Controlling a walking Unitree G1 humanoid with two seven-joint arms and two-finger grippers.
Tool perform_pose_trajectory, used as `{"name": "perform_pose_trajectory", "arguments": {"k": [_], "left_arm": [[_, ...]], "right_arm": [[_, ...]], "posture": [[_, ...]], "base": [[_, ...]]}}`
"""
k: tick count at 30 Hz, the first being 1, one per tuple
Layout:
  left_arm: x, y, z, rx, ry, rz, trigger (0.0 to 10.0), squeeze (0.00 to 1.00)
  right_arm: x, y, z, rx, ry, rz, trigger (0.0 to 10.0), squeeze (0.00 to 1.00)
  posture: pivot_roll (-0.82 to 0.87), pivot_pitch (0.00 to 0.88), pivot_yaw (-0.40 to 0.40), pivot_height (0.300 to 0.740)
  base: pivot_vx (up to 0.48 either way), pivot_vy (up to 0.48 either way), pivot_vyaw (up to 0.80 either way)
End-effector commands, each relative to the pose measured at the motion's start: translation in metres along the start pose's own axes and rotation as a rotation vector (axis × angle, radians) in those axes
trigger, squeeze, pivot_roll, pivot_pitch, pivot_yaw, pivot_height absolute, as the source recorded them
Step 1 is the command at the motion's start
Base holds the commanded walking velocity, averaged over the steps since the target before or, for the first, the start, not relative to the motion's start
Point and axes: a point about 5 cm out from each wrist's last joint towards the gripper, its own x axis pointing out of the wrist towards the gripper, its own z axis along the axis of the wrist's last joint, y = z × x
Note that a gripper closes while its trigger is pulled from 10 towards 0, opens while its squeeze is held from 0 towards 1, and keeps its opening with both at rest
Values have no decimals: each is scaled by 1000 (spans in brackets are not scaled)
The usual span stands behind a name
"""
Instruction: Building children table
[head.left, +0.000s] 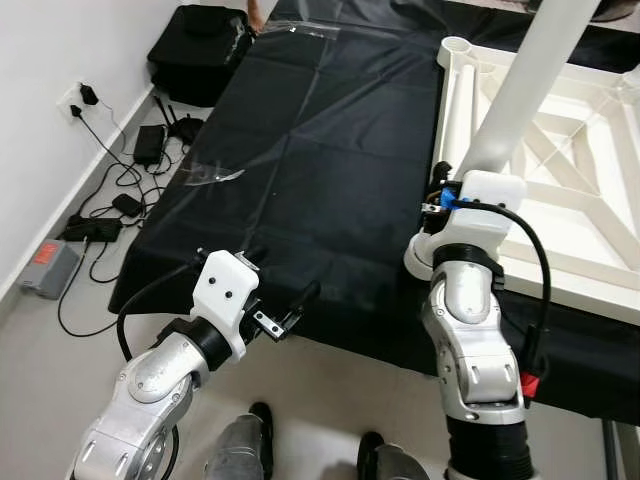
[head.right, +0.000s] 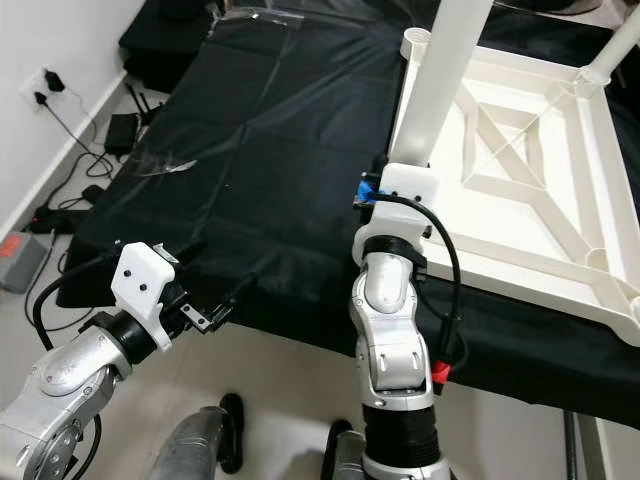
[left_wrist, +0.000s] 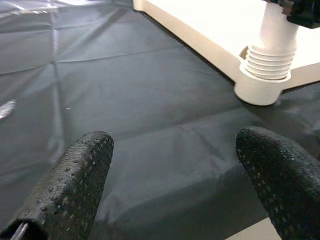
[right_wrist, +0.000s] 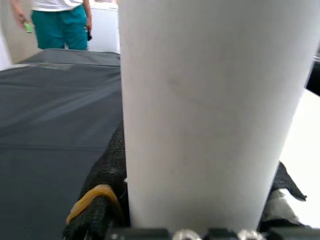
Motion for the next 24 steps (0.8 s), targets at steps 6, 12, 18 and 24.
{"name": "perform_pose_trajectory", "arguments": {"k": [6, 12, 18, 24], "left_arm": [[-1, 2, -2, 19, 17, -17, 10000, 0], [-1, 2, -2, 20, 19, -23, 10000, 0], [0, 2, -2, 22, 20, -34, 10000, 0], [1, -1, -2, 24, 19, -45, 10000, 0]], "right_arm": [[14, -71, -32, -159, 103, -345, 10000, 0], [16, -97, -38, -186, 128, -452, 10000, 0], [16, -105, -44, -86, 189, -521, 10000, 0], [26, -75, -27, 45, 86, -332, 10000, 0]], "posture": [[206, 271, -6, 740], [206, 272, 1, 740], [204, 274, 7, 740], [202, 271, 6, 740]], "base": [[0, 0, 0], [0, 0, 0], [0, 0, 0], [0, 0, 0]]}}
